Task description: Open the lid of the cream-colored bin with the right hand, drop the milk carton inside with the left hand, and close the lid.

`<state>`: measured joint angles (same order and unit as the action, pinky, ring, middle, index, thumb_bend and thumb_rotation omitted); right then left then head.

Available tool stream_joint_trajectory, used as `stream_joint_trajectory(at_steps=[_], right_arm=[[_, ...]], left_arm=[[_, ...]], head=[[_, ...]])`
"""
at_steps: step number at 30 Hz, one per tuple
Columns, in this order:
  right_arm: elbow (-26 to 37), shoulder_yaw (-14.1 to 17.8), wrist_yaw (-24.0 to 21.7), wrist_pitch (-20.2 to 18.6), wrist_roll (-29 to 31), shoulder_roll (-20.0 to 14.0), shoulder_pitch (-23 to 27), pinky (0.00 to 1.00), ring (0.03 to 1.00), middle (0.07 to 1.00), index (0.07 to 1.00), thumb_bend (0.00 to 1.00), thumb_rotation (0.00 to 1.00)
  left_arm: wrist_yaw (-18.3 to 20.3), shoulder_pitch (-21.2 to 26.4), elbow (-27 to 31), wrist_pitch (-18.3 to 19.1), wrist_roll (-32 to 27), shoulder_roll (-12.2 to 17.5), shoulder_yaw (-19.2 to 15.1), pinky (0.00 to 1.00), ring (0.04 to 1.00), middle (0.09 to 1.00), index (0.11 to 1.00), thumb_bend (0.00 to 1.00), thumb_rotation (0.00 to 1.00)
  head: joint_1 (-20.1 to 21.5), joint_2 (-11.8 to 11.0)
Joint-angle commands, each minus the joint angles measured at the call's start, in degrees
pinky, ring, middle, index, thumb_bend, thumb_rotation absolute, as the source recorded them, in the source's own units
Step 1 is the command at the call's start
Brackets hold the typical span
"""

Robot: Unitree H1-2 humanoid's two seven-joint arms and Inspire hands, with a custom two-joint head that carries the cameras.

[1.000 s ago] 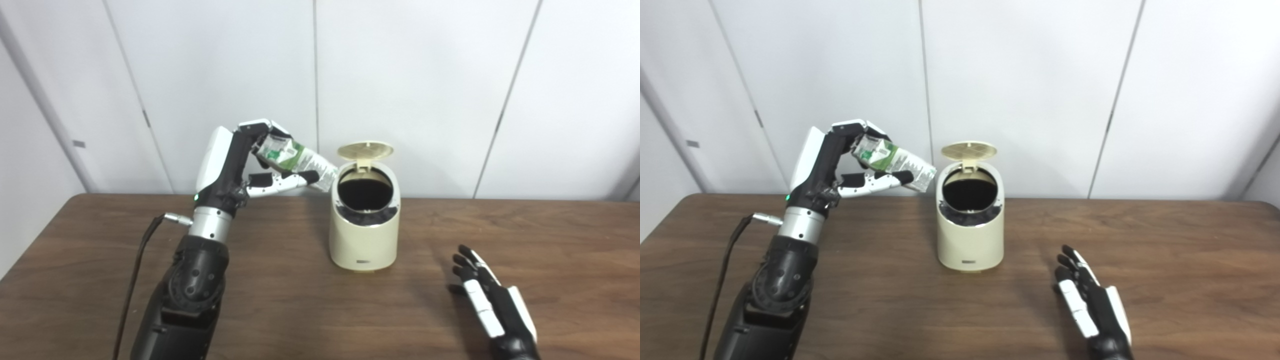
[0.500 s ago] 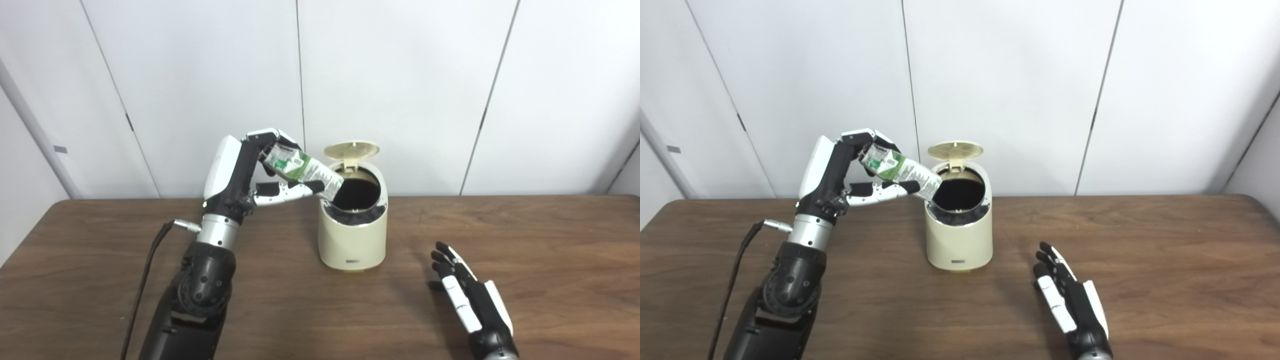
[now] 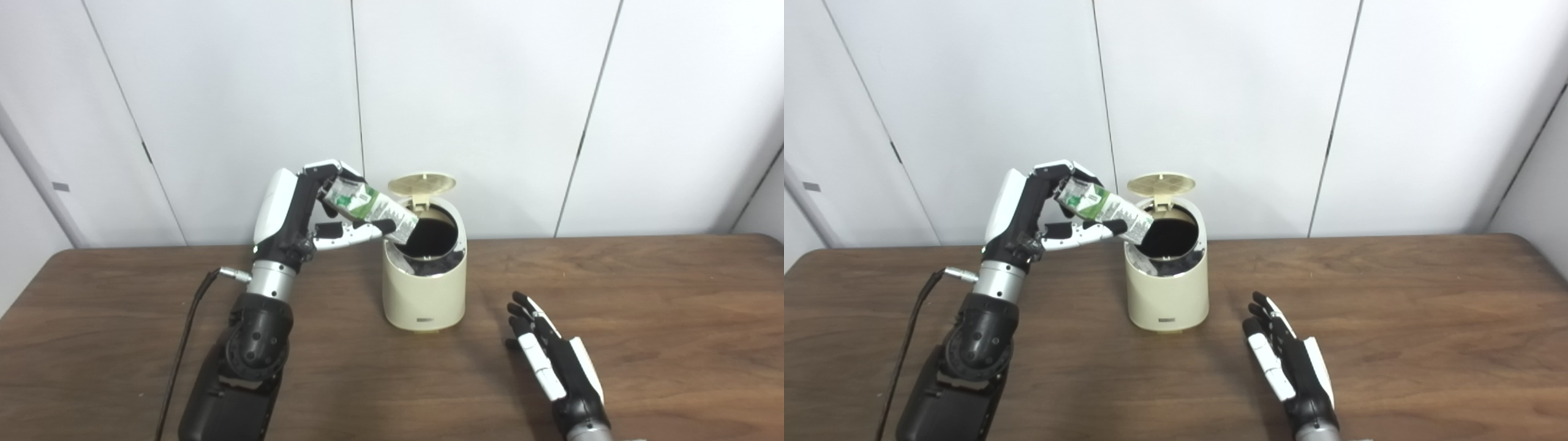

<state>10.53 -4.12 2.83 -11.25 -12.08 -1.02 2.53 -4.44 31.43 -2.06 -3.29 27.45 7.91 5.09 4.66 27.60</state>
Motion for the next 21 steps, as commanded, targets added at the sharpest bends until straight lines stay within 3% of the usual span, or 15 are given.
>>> stream_joint_trajectory(at_steps=[1,21], right_arm=[[1.3,-0.2,0.6,1.1,-0.5,0.9,1.9,0.76,0.891,0.900,0.922,0.58,0.93],[1.0,-0.2,0.9,0.6,-0.4,2.6,2.5,0.77,0.893,0.903,0.930,0.56,0.92]], left_arm=[[-2.0,4.0,0.4,-2.7,0.0,0.0,-0.2,0.34,0.436,0.506,0.486,0.48,0.00],[-3.9,6.9,-6.8,-7.3,-0.6,-2.2,1.1,0.33,0.423,0.485,0.498,0.48,0.00]], head=[[0.1,0.1],[1.1,0.1]])
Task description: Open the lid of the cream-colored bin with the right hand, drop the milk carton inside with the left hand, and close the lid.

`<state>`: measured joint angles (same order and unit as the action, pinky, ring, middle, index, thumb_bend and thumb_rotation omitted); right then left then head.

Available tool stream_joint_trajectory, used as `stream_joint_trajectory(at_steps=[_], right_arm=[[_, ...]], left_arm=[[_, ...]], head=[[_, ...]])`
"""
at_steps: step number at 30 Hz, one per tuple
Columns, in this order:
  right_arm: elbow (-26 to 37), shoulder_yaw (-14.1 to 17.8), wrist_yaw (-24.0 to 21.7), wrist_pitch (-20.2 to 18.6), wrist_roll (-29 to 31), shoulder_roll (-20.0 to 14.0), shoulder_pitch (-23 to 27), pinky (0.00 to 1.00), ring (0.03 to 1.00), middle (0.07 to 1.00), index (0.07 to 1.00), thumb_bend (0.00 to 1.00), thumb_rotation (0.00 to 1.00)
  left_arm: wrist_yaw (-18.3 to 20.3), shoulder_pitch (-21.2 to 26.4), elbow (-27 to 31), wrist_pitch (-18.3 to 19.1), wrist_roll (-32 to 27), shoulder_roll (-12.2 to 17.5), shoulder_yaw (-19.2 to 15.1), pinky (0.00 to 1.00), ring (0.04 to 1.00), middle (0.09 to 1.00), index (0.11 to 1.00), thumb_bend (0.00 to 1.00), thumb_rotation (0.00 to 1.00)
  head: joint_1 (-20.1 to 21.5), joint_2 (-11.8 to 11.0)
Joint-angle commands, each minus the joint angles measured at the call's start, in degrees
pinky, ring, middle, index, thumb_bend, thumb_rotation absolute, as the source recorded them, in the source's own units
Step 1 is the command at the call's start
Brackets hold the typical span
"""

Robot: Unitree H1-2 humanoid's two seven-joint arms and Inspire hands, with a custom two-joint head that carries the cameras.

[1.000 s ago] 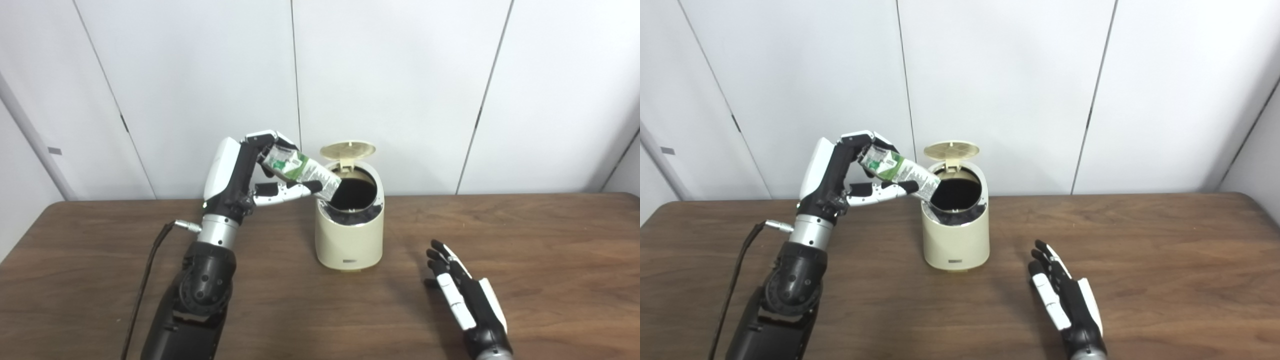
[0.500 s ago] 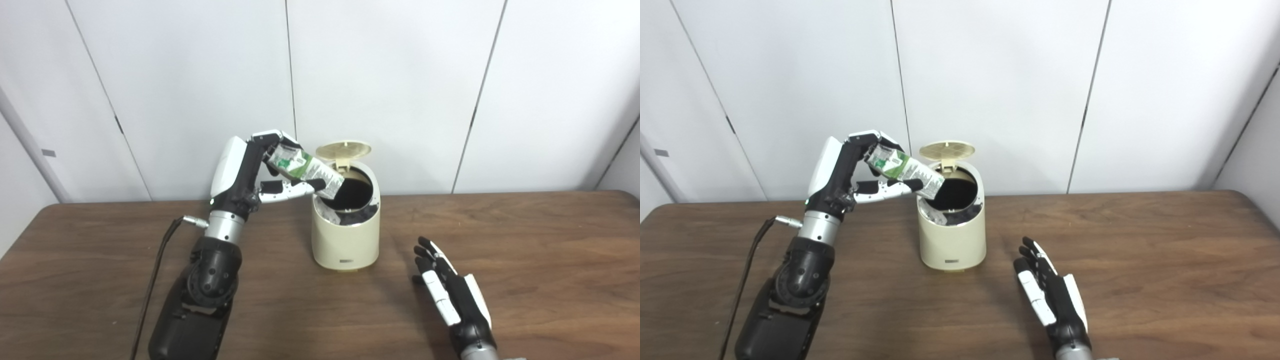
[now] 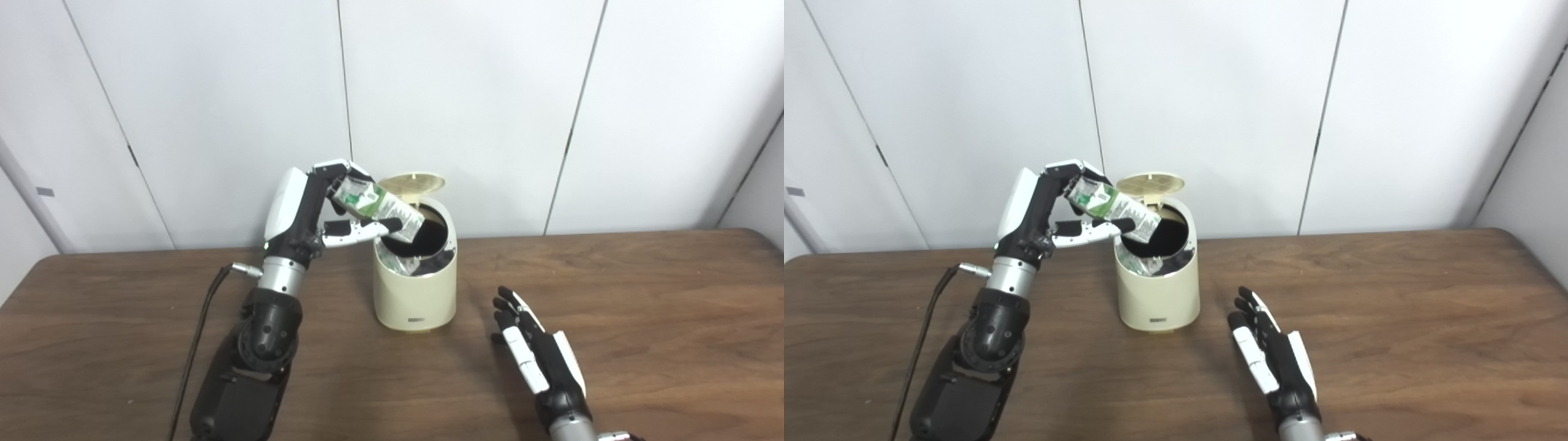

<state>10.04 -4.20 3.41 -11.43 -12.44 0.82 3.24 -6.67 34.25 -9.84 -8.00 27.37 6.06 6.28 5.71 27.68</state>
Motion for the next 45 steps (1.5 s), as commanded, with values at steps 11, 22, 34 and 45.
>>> stream_joint_trajectory(at_steps=[11,22,34,45], right_arm=[[1.8,-0.1,0.2,0.6,0.4,1.6,1.8,0.80,0.908,0.912,0.933,0.57,0.91],[2.1,-0.1,0.3,0.5,0.2,2.0,1.8,0.81,0.906,0.911,0.935,0.56,0.90],[1.7,-0.1,0.3,0.9,0.9,2.4,2.3,0.80,0.888,0.886,0.935,0.55,0.88],[1.5,-0.6,0.5,0.7,0.2,2.8,2.9,0.77,0.872,0.870,0.937,0.55,0.88]], left_arm=[[-1.6,4.5,-1.3,-4.0,-1.3,-1.1,0.2,0.34,0.434,0.499,0.497,0.48,0.00],[-6.8,5.0,-5.8,-11.2,7.0,2.0,3.5,0.34,0.410,0.510,0.499,0.47,0.00],[-14.2,5.8,-8.7,-18.4,15.8,4.8,6.8,0.35,0.409,0.533,0.465,0.47,0.00],[-19.9,6.7,-10.1,-18.9,17.9,6.4,9.5,0.34,0.433,0.526,0.462,0.47,0.00]], head=[[0.4,0.1],[0.6,0.4],[1.0,0.5],[1.6,0.2]])
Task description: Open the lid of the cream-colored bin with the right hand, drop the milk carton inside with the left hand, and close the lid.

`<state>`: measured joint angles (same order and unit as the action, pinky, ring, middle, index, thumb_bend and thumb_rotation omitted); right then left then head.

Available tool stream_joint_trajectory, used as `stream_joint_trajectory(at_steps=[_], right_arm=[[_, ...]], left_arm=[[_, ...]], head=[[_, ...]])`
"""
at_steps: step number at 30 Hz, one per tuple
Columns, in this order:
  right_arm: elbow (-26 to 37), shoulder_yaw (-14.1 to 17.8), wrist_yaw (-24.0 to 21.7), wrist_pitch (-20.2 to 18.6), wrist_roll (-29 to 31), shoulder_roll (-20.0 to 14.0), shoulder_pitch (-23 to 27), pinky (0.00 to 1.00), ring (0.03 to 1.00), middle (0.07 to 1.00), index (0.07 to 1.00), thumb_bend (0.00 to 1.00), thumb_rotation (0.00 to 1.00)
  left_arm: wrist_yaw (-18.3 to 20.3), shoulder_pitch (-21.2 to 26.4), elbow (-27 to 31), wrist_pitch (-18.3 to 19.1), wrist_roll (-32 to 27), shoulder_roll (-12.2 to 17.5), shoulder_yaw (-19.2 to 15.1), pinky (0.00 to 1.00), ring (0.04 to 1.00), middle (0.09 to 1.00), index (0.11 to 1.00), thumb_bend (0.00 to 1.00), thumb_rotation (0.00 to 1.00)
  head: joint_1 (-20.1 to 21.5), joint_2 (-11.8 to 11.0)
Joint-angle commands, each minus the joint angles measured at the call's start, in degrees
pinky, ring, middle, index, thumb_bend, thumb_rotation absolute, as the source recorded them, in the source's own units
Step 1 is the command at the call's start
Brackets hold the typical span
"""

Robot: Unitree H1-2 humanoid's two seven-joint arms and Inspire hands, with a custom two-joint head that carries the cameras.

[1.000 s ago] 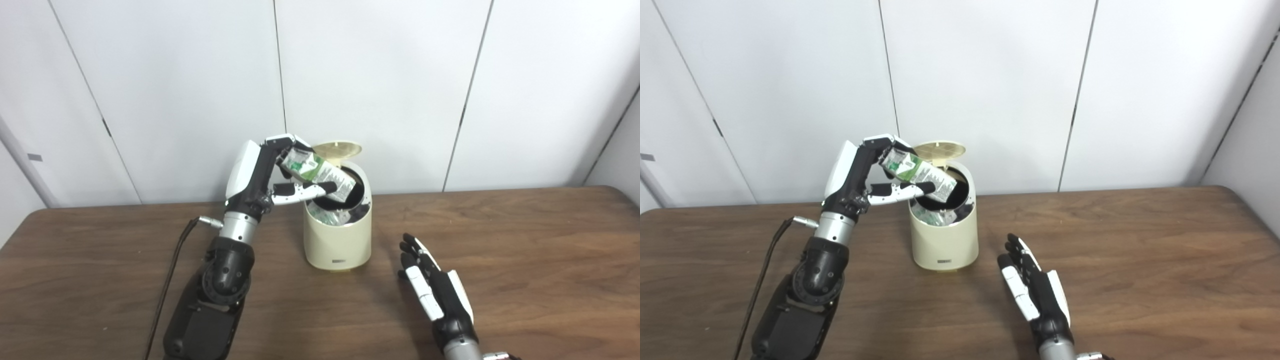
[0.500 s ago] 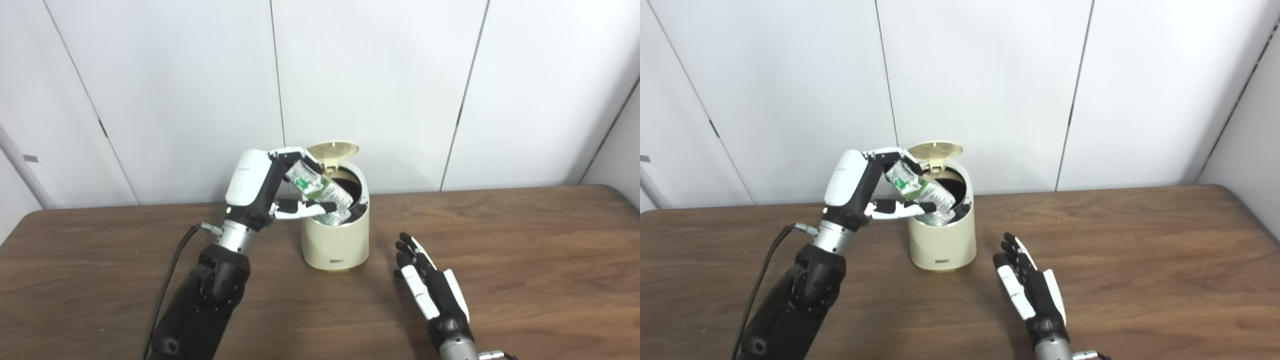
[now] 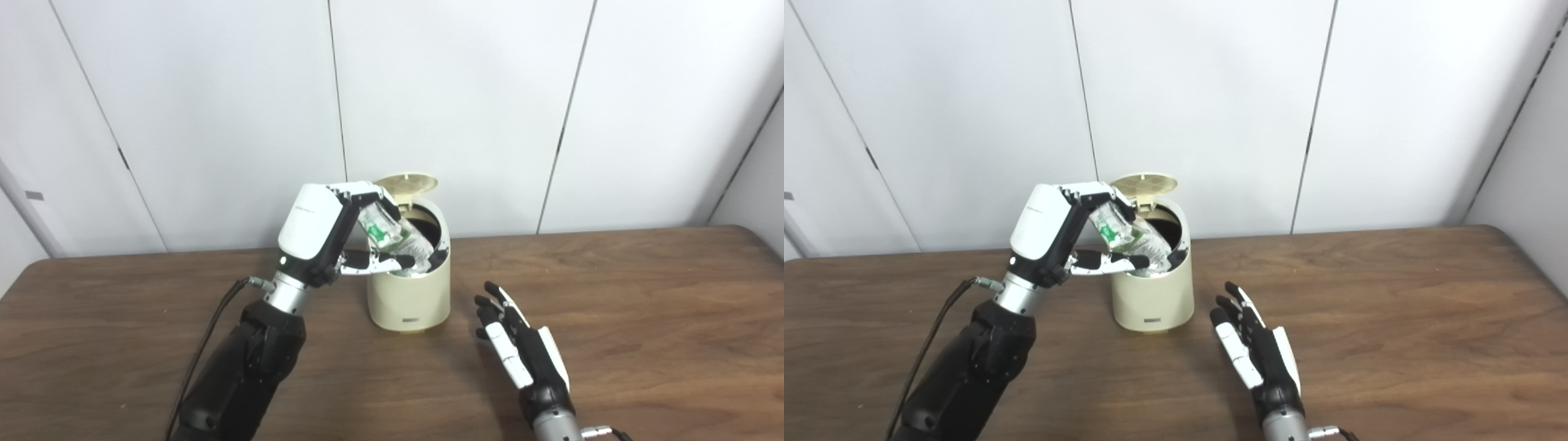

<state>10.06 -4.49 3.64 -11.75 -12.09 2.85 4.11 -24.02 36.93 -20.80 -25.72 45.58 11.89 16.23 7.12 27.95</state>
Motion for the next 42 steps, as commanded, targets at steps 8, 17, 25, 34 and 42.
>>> stream_joint_trajectory(at_steps=[8,17,25,34,42], right_arm=[[1.4,-0.4,0.5,0.9,-0.3,0.9,2.1,0.76,0.861,0.857,0.930,0.56,0.88],[1.4,-0.6,0.5,0.9,-0.5,0.9,2.0,0.77,0.859,0.856,0.923,0.56,0.88],[1.6,-0.7,0.3,0.7,-0.6,0.6,2.1,0.77,0.857,0.857,0.926,0.56,0.88],[2.2,-0.9,0.0,0.3,-0.8,0.4,1.9,0.78,0.861,0.859,0.928,0.56,0.89],[2.0,-0.9,-0.1,0.7,-0.6,0.2,1.7,0.76,0.843,0.848,0.924,0.55,0.89]], left_arm=[[-5.5,4.4,-0.5,-0.7,-0.6,-1.0,-1.3,0.34,0.425,0.537,0.482,0.47,0.00],[-5.7,4.5,-1.0,-0.6,-0.9,-3.0,-2.5,0.34,0.416,0.524,0.492,0.47,0.00],[-8.6,5.3,-2.4,-1.0,2.5,-2.6,-1.1,0.34,0.426,0.547,0.493,0.47,0.00],[-11.3,6.0,-3.8,-1.0,5.3,-1.5,0.7,0.35,0.441,0.527,0.468,0.48,0.00],[-13.8,6.3,-4.9,-0.3,8.2,-0.8,1.5,0.35,0.445,0.499,0.460,0.48,0.00]], head=[[0.3,-0.1],[0.2,0.0],[0.1,0.1],[-0.1,0.2],[-0.1,0.2]])
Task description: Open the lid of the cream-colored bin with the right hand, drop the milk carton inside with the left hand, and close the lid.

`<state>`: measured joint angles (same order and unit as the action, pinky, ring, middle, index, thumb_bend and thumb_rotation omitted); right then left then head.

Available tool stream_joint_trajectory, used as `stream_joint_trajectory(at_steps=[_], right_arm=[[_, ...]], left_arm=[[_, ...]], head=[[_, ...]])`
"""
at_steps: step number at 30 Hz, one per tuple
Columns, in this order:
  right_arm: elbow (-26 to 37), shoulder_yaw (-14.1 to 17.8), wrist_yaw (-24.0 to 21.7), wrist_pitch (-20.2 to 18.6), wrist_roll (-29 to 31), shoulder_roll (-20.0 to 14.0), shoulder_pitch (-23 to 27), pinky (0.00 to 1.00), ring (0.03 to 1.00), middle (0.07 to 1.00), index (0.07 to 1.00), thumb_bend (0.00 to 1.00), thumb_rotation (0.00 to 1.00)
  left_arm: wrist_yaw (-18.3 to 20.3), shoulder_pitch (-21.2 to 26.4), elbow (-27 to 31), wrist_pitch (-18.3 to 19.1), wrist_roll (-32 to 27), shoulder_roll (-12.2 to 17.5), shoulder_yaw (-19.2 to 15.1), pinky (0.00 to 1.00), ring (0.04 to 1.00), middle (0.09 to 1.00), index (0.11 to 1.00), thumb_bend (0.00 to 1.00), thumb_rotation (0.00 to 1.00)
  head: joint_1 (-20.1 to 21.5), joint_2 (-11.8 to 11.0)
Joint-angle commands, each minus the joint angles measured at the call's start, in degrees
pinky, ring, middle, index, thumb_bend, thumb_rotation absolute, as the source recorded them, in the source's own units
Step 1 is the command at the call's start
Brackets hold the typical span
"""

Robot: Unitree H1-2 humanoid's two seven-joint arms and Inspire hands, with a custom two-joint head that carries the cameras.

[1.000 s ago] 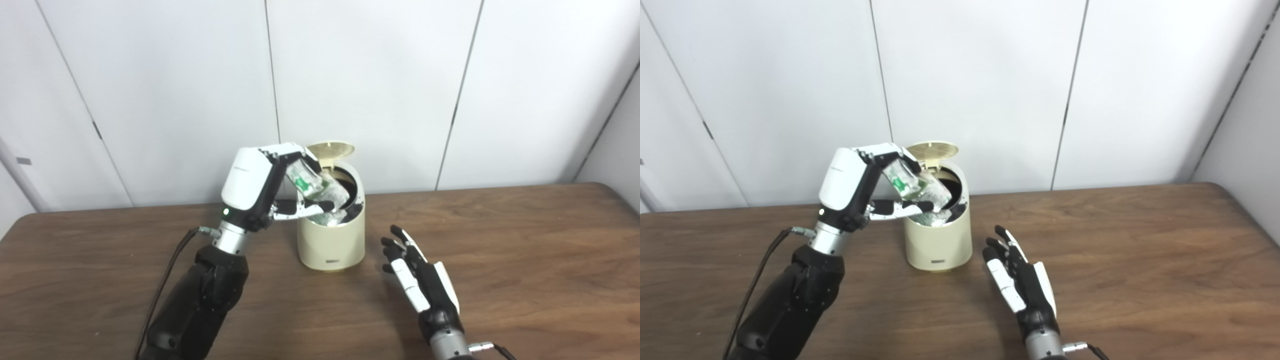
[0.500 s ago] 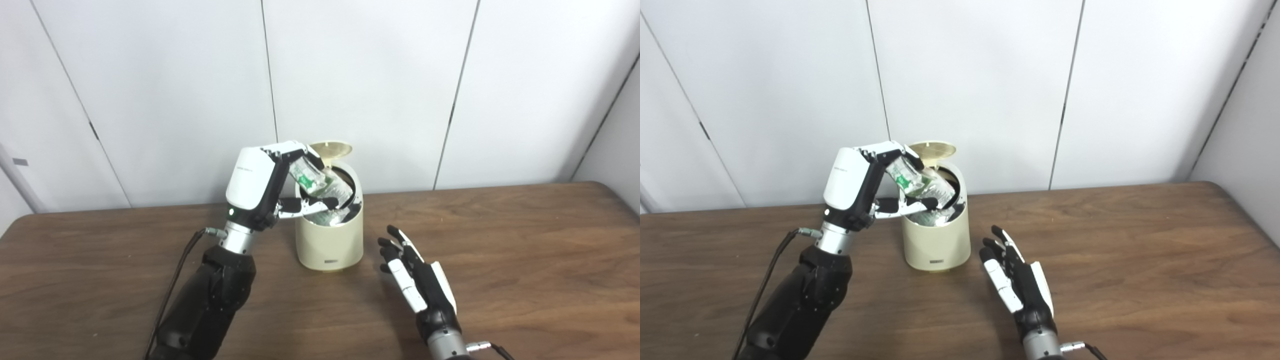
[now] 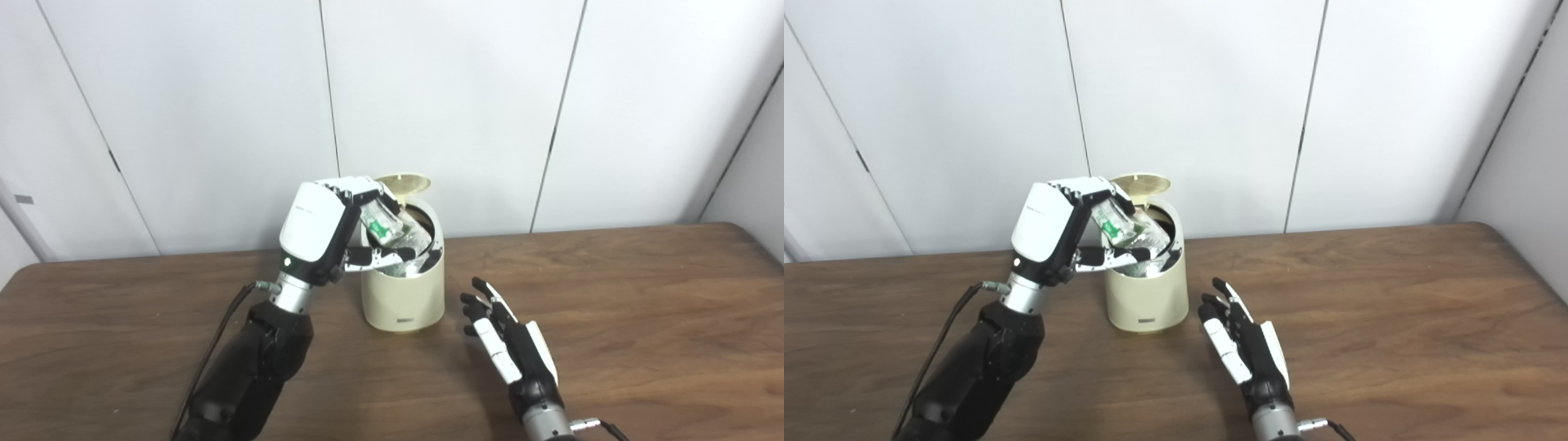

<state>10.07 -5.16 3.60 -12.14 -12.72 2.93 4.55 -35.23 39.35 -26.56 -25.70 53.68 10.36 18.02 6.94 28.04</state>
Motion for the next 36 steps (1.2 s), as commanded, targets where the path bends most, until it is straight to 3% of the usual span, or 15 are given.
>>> stream_joint_trajectory(at_steps=[1,23,36], right_arm=[[2.0,-0.3,-0.1,1.0,0.0,0.2,1.3,0.76,0.844,0.848,0.925,0.55,0.89],[2.7,-0.7,-0.4,-0.1,-0.4,0.0,1.1,0.76,0.830,0.833,0.912,0.54,0.89],[2.6,-0.8,-0.5,0.2,0.0,-0.1,1.4,0.75,0.797,0.803,0.901,0.51,0.89]], left_arm=[[-3.1,4.0,0.7,-0.2,0.7,0.8,-0.1,0.36,0.447,0.497,0.458,0.48,0.00],[-8.8,5.2,-1.4,0.7,6.3,3.0,3.2,0.33,0.472,0.498,0.459,0.48,0.00],[-8.7,5.6,-1.9,1.3,6.6,3.7,4.2,0.34,0.459,0.493,0.460,0.48,0.00]], head=[[0.1,0.1],[-0.1,0.1],[0.0,0.1]])
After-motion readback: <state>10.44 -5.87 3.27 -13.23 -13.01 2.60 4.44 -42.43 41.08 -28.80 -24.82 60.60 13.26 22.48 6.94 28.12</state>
